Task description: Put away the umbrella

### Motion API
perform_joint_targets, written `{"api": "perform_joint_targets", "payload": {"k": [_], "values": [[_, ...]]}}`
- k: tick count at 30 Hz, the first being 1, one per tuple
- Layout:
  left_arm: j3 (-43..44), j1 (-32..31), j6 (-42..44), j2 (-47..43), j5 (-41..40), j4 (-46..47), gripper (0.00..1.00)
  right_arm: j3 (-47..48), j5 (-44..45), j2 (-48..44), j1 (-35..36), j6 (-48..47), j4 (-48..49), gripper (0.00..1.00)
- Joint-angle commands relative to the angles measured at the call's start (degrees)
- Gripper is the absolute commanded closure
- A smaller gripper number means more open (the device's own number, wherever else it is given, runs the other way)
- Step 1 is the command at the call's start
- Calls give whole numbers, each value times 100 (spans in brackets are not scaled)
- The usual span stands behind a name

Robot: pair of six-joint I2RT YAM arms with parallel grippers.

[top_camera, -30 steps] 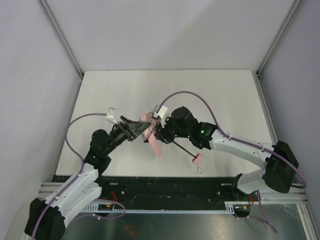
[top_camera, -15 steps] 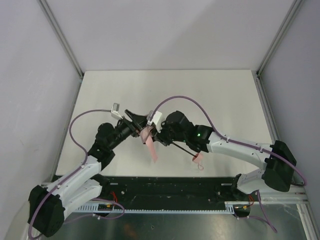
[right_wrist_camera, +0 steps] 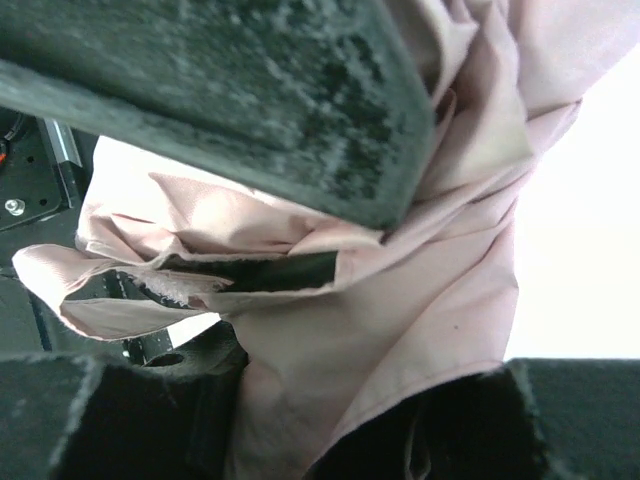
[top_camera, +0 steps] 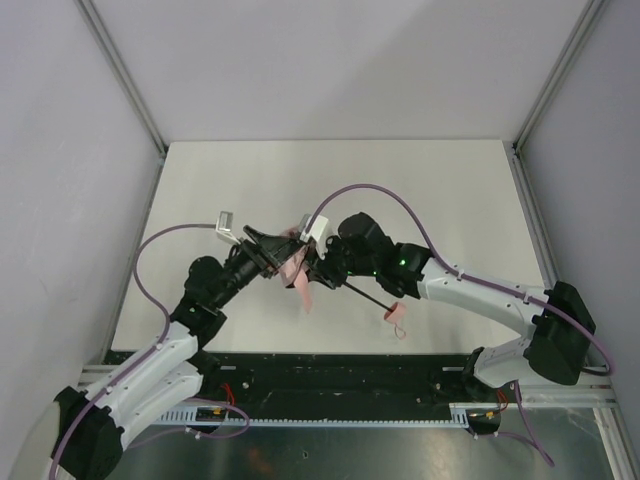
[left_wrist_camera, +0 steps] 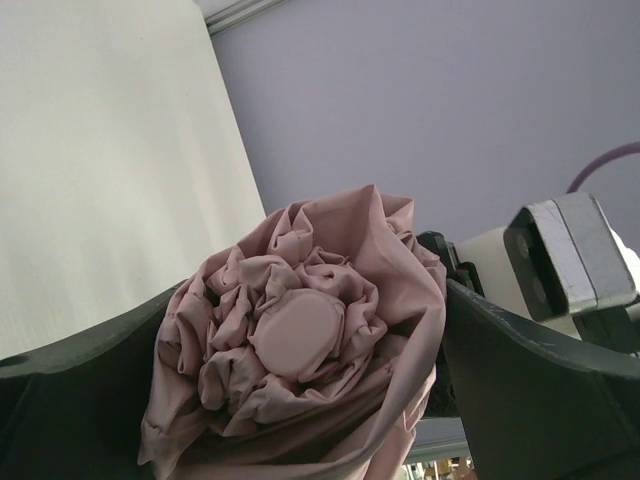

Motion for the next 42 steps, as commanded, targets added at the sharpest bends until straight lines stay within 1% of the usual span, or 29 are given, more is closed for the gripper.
{"api": "perform_joint_targets", "payload": {"k": [1,8,12,17,19,20,22,25,27,28,29,30,32,35,37,39,42], "values": [[51,-11,-183,-307,211,684,1,222,129,-104,-151,20,126,100],[418,78,-280,40,499,765,1,220,317,-106,-135,-69,111,100],[638,72,22,274,598,782,1,228,691,-101,26,-223,68,100],[712,43,380,496,523,783,1,237,1035,-89,194,-389,58,100],[697,39,440,606,536,783,3,235,1116,-106,206,-425,50,100],[692,39,447,671,543,783,7,235,1134,-114,211,-449,48,100],[703,38,450,808,583,802,22,235,1163,-136,241,-493,50,100],[674,38,479,907,609,1002,50,235,1121,-154,258,-481,39,100],[639,45,520,895,591,1193,74,237,1067,-192,250,-369,1,100],[636,50,535,873,566,1230,85,236,1048,-206,233,-267,-29,100],[617,53,495,866,514,1248,92,240,1038,-226,215,-132,-44,98],[586,50,426,841,444,1257,96,237,1069,-223,207,-3,-42,93],[527,41,291,789,301,1270,99,240,1265,-194,205,306,14,79],[375,40,71,656,43,1269,100,216,1519,-174,269,731,74,57],[272,45,-26,556,-122,1262,100,140,1718,-193,396,800,175,46],[165,47,-211,456,-297,1219,100,31,1878,-209,535,650,323,41],[116,47,-653,379,-477,886,100,-24,2210,-133,766,305,468,39]]}}
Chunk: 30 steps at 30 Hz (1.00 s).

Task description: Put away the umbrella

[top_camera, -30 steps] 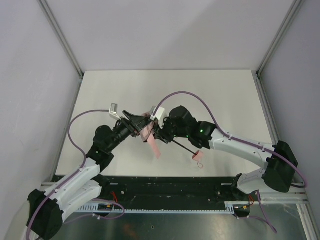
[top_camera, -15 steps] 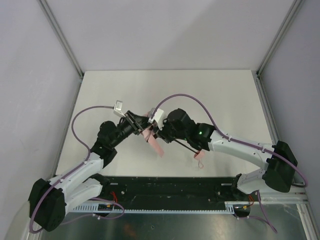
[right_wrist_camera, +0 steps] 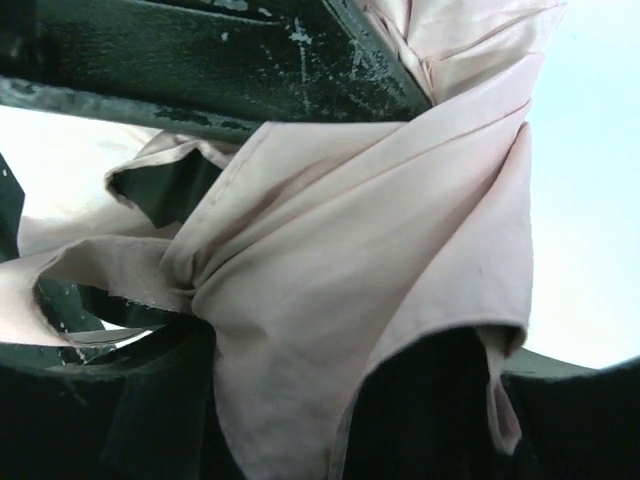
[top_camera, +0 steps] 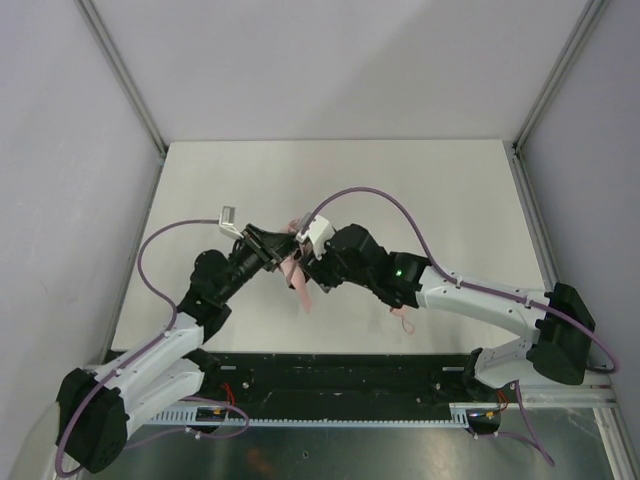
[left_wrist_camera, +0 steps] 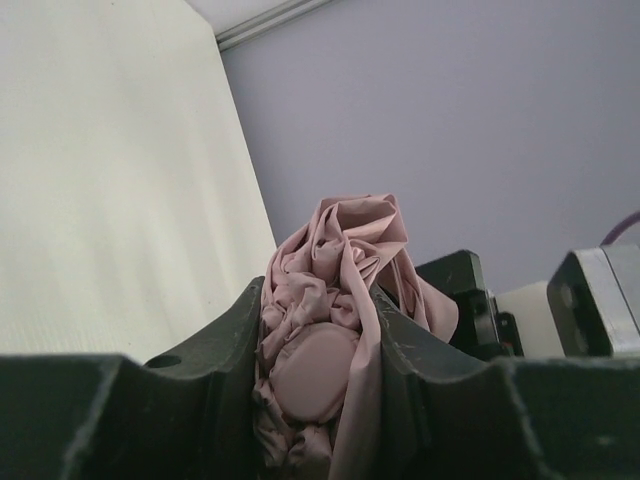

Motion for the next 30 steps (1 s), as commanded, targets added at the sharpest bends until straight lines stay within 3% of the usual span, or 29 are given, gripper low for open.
{"api": "perform_joint_targets", "payload": {"k": [1,5,9,13,16,17,20,23,25,30], "values": [[54,-30,-811,-239,-399,103,100,-33,736,-12,346,-246,493,39],[370,-37,-1214,-272,-421,-1060,100,-45,1476,241,680,-893,864,44],[839,-38,-1439,-410,-585,-2630,100,-134,2041,438,881,-1394,1505,71],[1017,-31,-1696,-586,-612,-3077,100,-295,1605,420,830,-1383,1721,96],[1087,-31,-1746,-588,-499,-3100,98,-321,781,308,632,-963,1701,99],[1087,-30,-1757,-581,-472,-3091,91,-332,479,263,547,-795,1688,100],[1038,-30,-1650,-631,-449,-2975,46,-353,-542,88,264,-324,1680,100],[919,-29,-1321,-774,-489,-2661,13,-358,-1357,-56,-23,58,1639,100],[764,-29,-1108,-910,-488,-2275,4,-358,-1781,-115,-182,222,1607,100],[408,-21,-724,-1064,-310,-1230,1,-359,-2555,-167,-436,517,1531,100]]}}
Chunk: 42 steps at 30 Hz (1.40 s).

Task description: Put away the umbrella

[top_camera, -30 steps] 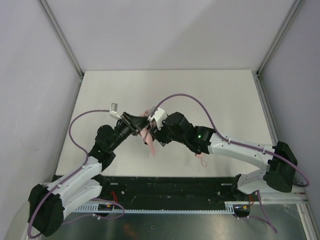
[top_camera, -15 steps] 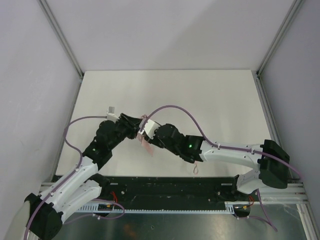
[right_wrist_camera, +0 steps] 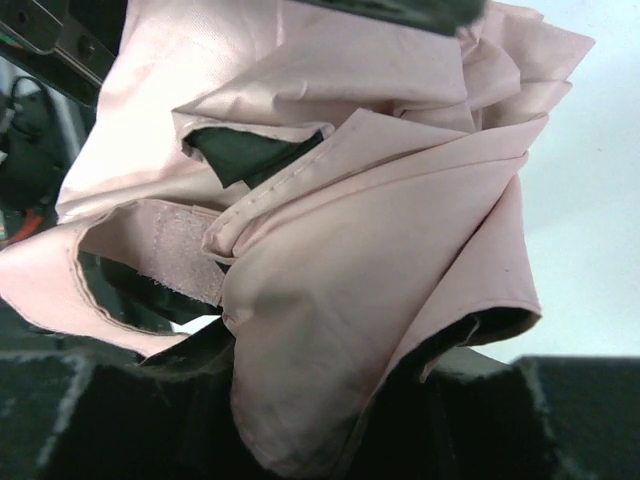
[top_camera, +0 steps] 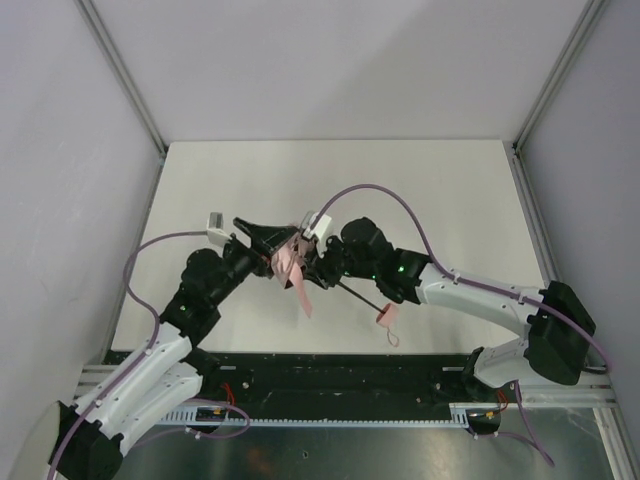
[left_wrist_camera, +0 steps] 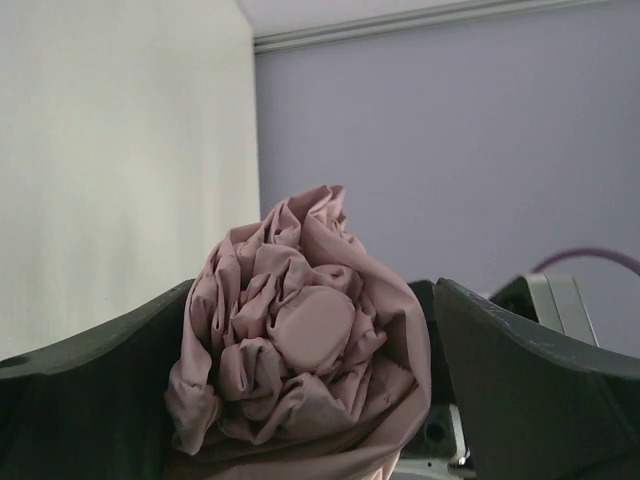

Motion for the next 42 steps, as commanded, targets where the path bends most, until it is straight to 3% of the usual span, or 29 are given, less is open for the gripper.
{"api": "perform_joint_targets", "payload": {"k": [1,7,15,21,28,32,37,39,40,42], "values": [[-126,-28,365,-95,351,1325,1,101,-1184,-273,-149,469,412,100],[0,-32,594,374,731,2013,1,96,-2088,-220,-258,757,485,100],[-460,-45,754,728,889,3768,1,100,-2956,-130,-531,1313,814,100],[-757,-45,659,864,910,4515,11,98,-3507,-13,-715,1688,1010,100],[-707,-93,555,1195,1230,5261,15,98,-3826,139,-888,2251,1399,100],[-731,-116,494,1325,1238,5597,32,103,-3944,242,-939,2508,1588,100],[-711,-115,597,1534,1309,6173,81,98,-3886,287,-991,2625,1569,100],[-704,-111,674,1607,1315,6364,94,103,-3568,212,-995,2546,1332,100],[-711,-113,713,1641,1303,6447,97,126,-3304,160,-996,2492,1130,98],[-743,-110,786,1717,1278,6687,99,161,-2822,29,-996,2350,701,82]]}}
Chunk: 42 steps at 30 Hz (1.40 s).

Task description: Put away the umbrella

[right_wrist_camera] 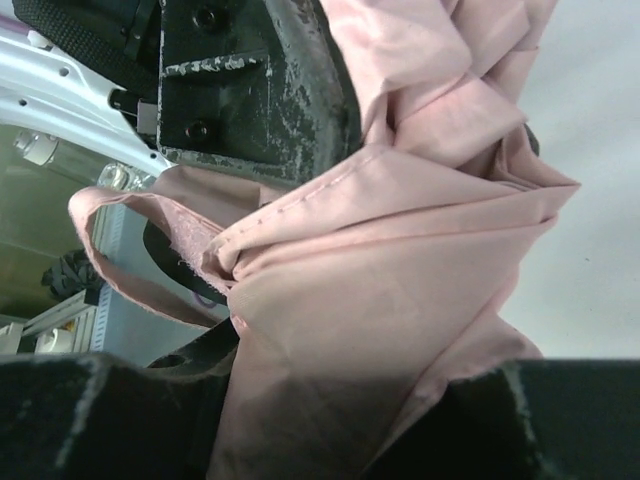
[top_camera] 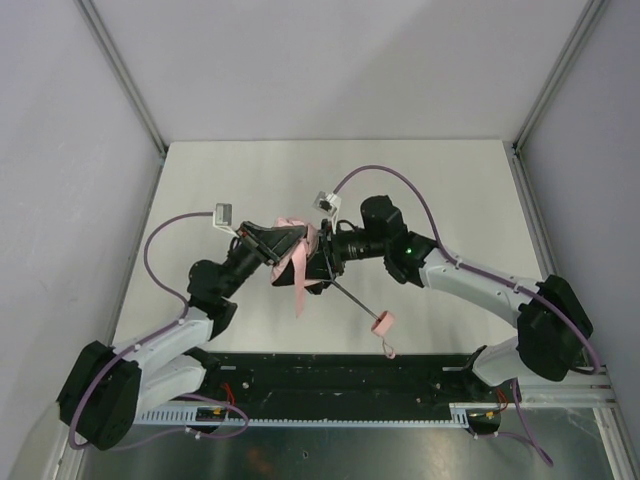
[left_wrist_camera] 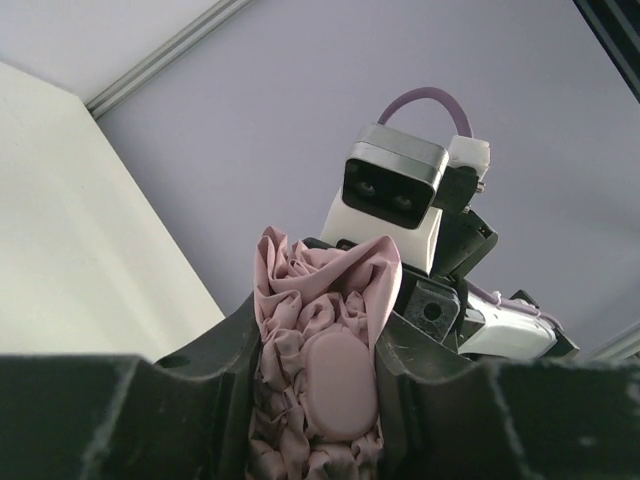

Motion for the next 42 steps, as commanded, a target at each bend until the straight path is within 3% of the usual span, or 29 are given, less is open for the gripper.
{"api": "perform_joint_targets", "payload": {"k": [1,6,10,18,20,24,31,42], "values": [[75,-110,-85,64,246,1412,100,170,992,-236,79,-298,-630,72],[69,-27,463,59,59,1559,100,174,2248,-818,122,-379,-1589,28],[205,205,851,62,-32,1558,100,168,2794,-1306,89,-289,-2189,17],[548,548,1295,34,-221,1558,100,79,3918,-2543,90,562,-2846,13],[608,563,1326,5,-359,1564,100,-199,3745,-2820,143,917,-2396,13],[761,567,1118,-7,-564,1614,100,-1049,3362,-3092,557,1416,-521,15],[884,557,589,-85,-946,1911,100,-1306,3977,-2322,1576,1014,1027,21],[860,553,15,-254,-1094,2031,100,-1301,5440,-1309,1934,678,2052,19]]}}
